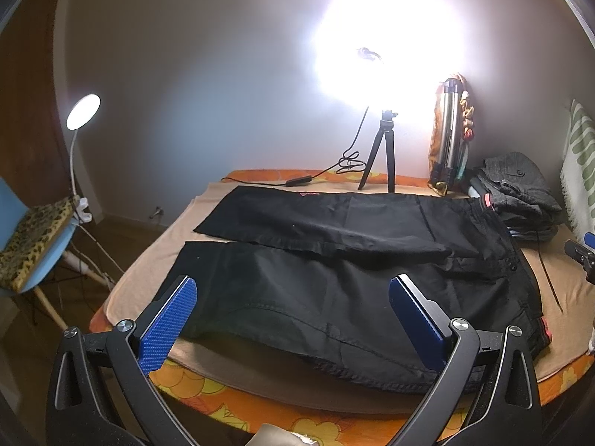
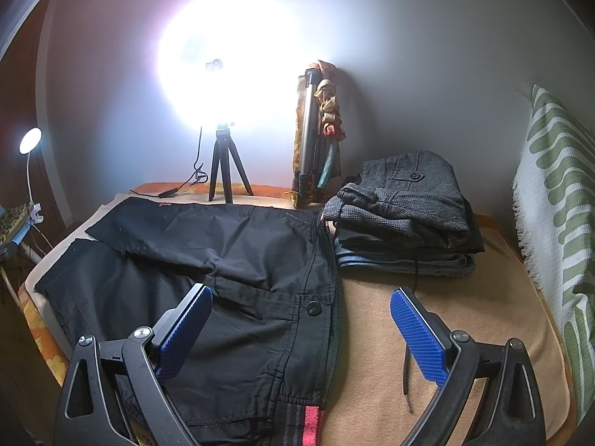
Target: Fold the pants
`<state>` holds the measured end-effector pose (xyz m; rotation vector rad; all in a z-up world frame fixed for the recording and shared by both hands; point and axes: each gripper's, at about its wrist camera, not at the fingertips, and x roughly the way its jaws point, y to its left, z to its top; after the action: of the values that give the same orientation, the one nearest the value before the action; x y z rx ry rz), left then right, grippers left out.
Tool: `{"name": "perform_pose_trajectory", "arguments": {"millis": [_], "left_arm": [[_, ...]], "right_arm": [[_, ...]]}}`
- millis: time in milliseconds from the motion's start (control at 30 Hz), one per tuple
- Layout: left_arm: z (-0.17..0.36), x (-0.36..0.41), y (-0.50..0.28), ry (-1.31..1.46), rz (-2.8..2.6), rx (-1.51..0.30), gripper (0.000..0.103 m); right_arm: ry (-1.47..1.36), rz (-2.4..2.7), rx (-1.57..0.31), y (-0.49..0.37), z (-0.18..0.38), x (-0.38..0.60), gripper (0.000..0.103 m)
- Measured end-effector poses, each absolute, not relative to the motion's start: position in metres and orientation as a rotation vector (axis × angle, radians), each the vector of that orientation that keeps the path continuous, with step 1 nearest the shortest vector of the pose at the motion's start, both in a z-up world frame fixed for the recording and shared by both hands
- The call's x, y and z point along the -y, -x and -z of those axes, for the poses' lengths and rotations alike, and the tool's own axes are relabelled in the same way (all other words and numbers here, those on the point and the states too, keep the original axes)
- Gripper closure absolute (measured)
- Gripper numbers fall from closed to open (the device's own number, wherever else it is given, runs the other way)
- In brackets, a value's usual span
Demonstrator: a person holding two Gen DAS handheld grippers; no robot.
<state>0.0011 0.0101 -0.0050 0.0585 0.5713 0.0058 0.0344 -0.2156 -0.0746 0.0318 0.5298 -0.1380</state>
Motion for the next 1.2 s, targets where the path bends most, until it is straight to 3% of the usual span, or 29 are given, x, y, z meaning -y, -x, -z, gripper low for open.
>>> {"name": "perform_pose_trajectory", "arguments": {"millis": [833,1200], "left_arm": [[0.008,-0.065,-0.003,-0.017,-0.079,-0.595,0.000],[0.051,-0.129,-0.014,0.071,-0.154,-0.733,0.001]], "right_arm": [[-0.018,0.081,-0.489,-0.020,0.055,0.201,0.005],[0.068,-0.092,-0.591,-0.017,0.095,0.177,0.012]]}}
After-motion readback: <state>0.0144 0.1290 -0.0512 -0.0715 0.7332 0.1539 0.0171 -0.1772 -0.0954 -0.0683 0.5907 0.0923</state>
